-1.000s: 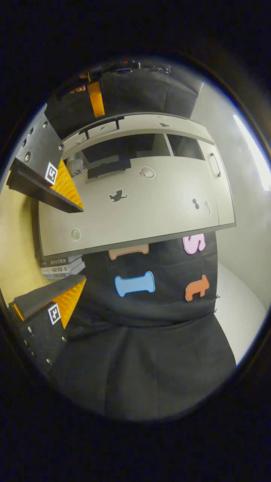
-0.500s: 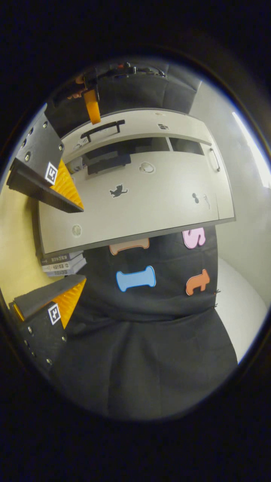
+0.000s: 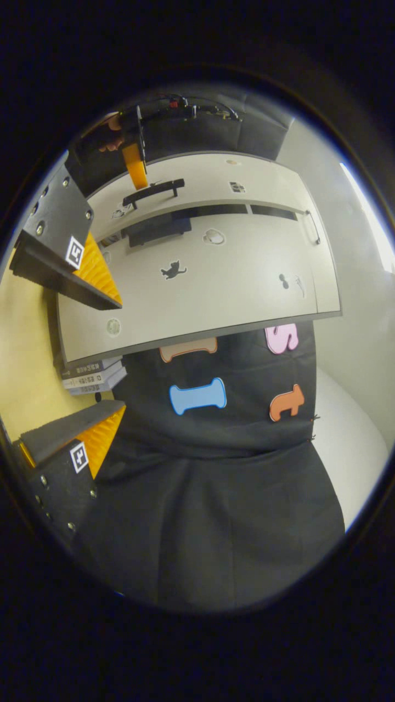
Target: Grab one shoe with the right hand and put it into the shoe cabinet, grab the other shoe with the left hand and put it into the shoe cabinet; then close the right door with the right hand and the left door with the left hand.
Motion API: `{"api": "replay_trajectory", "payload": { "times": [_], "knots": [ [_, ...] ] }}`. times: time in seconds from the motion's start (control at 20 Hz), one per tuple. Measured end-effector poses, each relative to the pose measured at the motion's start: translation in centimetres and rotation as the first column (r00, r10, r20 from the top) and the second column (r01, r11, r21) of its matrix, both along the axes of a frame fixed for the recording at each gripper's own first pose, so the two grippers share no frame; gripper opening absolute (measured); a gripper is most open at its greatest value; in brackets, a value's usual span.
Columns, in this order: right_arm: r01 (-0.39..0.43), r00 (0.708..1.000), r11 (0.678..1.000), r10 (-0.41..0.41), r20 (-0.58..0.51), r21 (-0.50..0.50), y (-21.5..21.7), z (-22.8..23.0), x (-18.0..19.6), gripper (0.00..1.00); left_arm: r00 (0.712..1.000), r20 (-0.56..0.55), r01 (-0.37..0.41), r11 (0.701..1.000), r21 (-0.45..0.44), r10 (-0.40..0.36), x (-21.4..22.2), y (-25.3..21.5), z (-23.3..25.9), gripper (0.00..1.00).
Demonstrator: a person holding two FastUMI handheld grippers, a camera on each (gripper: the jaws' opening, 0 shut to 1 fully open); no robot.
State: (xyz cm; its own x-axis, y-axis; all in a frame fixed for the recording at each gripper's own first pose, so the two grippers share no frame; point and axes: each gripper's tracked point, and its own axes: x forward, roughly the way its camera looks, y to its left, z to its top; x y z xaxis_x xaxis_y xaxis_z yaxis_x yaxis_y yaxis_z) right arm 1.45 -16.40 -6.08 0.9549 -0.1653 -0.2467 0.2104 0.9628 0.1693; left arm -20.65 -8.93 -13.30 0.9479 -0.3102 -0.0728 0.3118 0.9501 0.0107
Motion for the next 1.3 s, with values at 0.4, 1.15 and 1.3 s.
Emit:
{"api": "replay_trajectory", "payload": {
  "times": [0.4,1.15,1.3],
  "knots": [
    [-0.004,1.000,1.000,0.004,-0.006,-0.005,0.3,-0.1,0.0,0.98,0.997,-0.045,-0.057,0.998,-0.020,0.056,1.4,0.4,-1.3,0.77],
    [-0.086,0.996,0.996,0.086,-0.007,-0.029,2.5,0.4,1.4,0.98,0.992,-0.087,-0.091,0.995,-0.026,0.089,0.9,0.9,-1.8,0.77],
    [-0.102,0.994,0.994,0.103,0.030,-0.034,3.3,2.4,2.1,0.98,0.990,-0.057,-0.132,0.991,-0.031,0.130,-0.4,2.3,0.1,0.77]
  ]
}}
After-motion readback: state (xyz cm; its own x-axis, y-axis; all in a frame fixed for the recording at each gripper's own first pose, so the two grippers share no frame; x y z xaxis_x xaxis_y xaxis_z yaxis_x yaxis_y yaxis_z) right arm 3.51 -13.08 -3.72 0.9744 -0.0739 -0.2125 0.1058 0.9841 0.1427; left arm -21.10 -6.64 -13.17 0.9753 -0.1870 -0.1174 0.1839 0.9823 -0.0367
